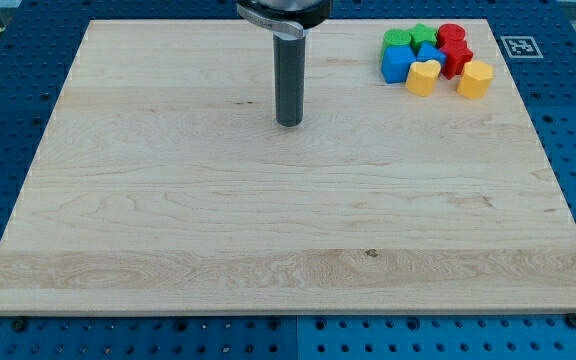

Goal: Point your arm towards the green circle

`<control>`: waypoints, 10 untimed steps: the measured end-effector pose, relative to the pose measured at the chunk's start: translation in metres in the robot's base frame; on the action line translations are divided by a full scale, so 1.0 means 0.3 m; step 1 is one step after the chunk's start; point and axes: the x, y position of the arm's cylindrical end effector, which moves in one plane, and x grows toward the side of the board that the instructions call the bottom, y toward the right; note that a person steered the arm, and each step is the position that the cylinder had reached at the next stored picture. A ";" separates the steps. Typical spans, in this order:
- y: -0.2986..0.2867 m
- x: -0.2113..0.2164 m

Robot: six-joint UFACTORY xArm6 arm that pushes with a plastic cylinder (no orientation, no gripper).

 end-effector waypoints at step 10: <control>0.605 -0.578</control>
